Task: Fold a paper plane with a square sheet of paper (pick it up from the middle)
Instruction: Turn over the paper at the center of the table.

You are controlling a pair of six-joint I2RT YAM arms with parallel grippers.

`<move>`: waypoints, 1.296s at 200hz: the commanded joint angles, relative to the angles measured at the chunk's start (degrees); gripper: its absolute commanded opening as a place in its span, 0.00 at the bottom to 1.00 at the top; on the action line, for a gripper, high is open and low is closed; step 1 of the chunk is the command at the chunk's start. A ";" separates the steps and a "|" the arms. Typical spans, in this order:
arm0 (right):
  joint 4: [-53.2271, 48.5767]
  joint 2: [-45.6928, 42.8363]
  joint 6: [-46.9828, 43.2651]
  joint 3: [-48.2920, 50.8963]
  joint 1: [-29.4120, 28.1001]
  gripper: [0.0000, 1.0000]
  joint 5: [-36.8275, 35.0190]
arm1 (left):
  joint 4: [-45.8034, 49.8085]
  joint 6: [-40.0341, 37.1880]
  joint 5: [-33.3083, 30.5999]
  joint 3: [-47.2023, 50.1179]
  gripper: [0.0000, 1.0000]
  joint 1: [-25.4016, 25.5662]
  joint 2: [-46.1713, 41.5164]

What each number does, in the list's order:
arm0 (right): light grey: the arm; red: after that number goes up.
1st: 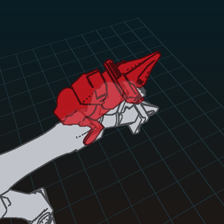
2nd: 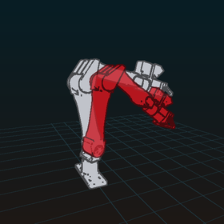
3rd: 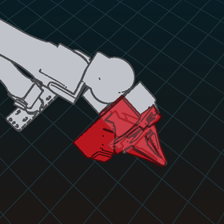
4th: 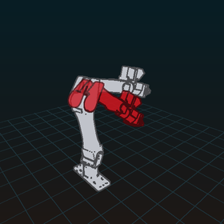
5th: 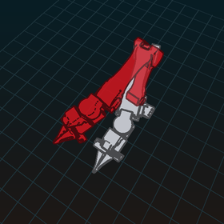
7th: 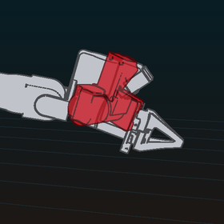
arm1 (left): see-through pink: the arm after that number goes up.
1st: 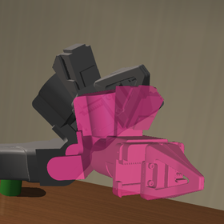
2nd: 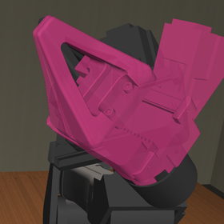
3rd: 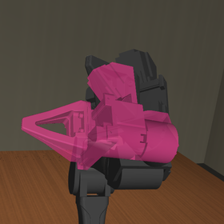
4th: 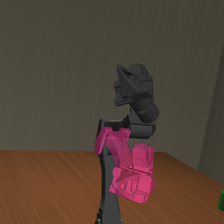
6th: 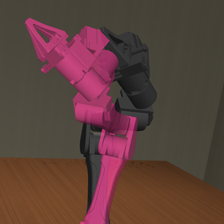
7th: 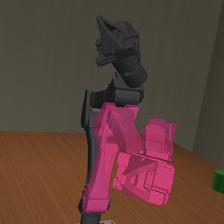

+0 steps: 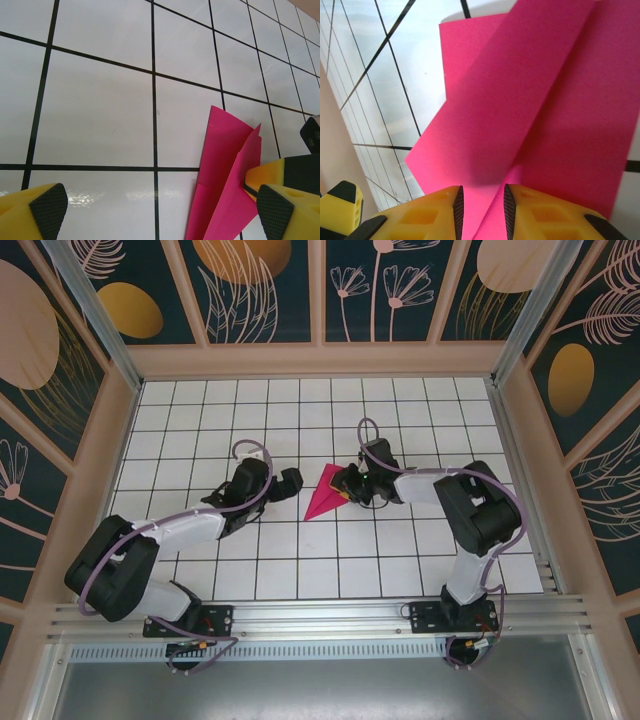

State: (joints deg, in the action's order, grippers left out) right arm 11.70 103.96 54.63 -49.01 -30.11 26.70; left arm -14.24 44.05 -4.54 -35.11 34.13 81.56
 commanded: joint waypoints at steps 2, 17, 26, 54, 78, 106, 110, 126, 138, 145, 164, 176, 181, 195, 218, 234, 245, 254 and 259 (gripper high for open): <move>3.60 1.55 1.27 -1.16 -0.55 0.29 2.12 | 0.49 1.20 0.97 0.45 0.99 -0.73 -0.42; 4.77 1.87 1.57 -0.95 -0.57 0.28 2.85 | 0.51 1.55 1.75 0.48 0.98 -1.13 -0.19; 5.93 1.93 1.84 -0.61 -0.57 0.27 3.12 | 0.49 1.80 2.28 0.39 0.99 -1.42 -0.06; 9.73 1.73 2.89 0.65 -0.57 0.25 4.09 | 0.02 2.23 4.26 0.21 0.98 -2.12 0.36; 10.97 1.71 3.47 1.38 -0.56 0.24 4.22 | -0.83 2.62 6.41 0.31 0.99 -2.64 0.84; 6.92 0.20 3.71 1.78 -0.57 0.25 1.61 | -0.35 2.88 7.32 0.05 0.98 -2.92 1.43; 5.90 -0.17 3.65 1.81 -0.57 0.26 1.07 | -0.27 2.96 7.41 -0.04 0.98 -2.97 1.49; 3.24 -1.50 4.07 1.95 -0.74 0.30 -0.51 | -0.34 3.20 7.77 -0.01 0.98 -3.06 2.09; 2.06 -2.14 4.57 2.21 -0.92 0.32 -1.31 | -0.52 3.39 7.94 -0.13 0.99 -3.16 2.50; 1.28 -2.37 4.81 2.26 -0.92 0.33 -1.66 | -0.63 3.56 8.06 -0.15 0.99 -3.14 2.65; 0.98 -2.37 5.48 2.79 -0.92 0.34 -2.00 | -0.92 3.70 8.46 -0.04 0.98 -3.13 2.95; 1.84 -1.88 5.79 2.96 -0.92 0.35 -1.36 | -0.89 3.72 8.47 -0.04 0.99 -3.20 2.91; 2.19 -1.63 5.84 2.89 -1.66 0.35 -1.02 | -0.96 3.70 8.49 -0.04 0.99 -3.21 2.98; 3.83 -0.77 6.13 2.87 -2.13 0.34 -0.02 | -0.67 3.59 8.59 -0.09 0.98 -3.19 3.04; 5.31 0.36 6.27 1.96 -2.43 0.34 1.10 | -0.45 3.53 8.67 -0.18 0.99 -3.24 3.06; 6.49 1.05 6.58 1.80 -2.50 0.34 1.89 | -0.34 3.41 8.77 -0.13 0.99 -3.29 3.08; 6.83 1.56 6.72 1.53 -2.58 0.34 2.15 | -0.34 3.41 8.89 -0.15 0.98 -3.33 3.08; 7.17 1.78 6.88 1.53 -2.52 0.34 2.28 | -0.34 3.41 8.92 -0.13 0.98 -3.28 3.17; 7.46 1.84 6.97 1.47 -2.61 0.34 2.43 | -0.28 3.41 8.97 -0.13 0.99 -3.36 3.17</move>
State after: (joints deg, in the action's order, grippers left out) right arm 16.60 104.40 60.58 -46.85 -32.36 27.55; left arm -14.28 46.87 3.88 -35.11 31.38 84.18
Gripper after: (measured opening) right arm 0.340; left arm 0.985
